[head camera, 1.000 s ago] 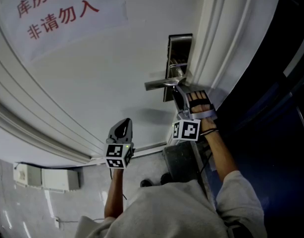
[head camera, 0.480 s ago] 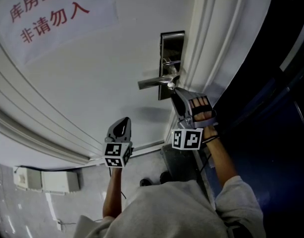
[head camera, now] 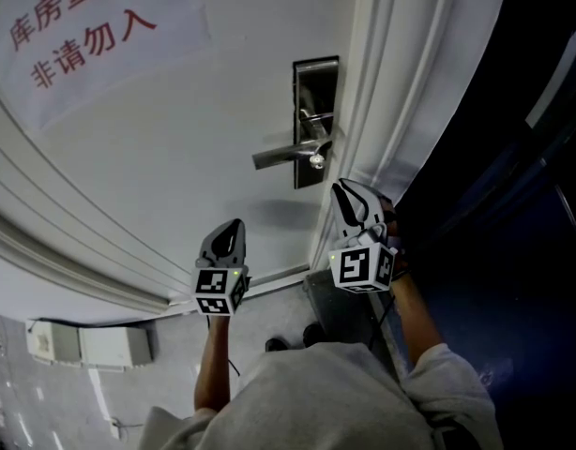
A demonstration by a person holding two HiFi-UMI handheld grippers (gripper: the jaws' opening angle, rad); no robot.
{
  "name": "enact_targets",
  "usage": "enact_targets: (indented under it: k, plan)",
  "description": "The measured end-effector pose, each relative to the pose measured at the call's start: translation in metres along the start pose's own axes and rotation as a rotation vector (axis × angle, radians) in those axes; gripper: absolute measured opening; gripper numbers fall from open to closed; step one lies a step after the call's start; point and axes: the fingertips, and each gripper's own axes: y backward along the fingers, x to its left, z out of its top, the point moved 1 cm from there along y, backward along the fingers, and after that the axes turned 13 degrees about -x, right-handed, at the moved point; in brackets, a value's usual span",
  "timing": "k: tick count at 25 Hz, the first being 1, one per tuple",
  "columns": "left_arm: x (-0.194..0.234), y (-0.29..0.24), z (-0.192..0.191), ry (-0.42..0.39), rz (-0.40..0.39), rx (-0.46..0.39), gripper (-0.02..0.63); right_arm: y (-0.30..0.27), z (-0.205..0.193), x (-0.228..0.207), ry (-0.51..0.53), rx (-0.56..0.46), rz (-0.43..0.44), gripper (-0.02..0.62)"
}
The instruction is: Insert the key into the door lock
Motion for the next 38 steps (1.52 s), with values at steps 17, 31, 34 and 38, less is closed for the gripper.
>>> enact_targets:
  k: [17, 31, 34, 38]
  plan:
    - [0.006, 0.003, -0.002, 0.005, 0.036, -0.001, 0.017, 0.044, -0.087, 0.023, -0.634, 0.073, -0.159, 0.021]
    - [0.006, 0.008, -0.007, 0.019, 0.059, 0.001, 0.017, 0.047, -0.082, 0.025, -0.711, 0.024, -0.182, 0.021]
    - [0.007, 0.009, -0.007, 0.02, 0.063, -0.001, 0.017, 0.044, -0.081, 0.026, -0.705, 0.021, -0.173, 0.021]
    - [0.008, 0.009, -0.007, 0.022, 0.064, -0.002, 0.017, 0.042, -0.078, 0.027, -0.692, 0.02, -0.164, 0.021]
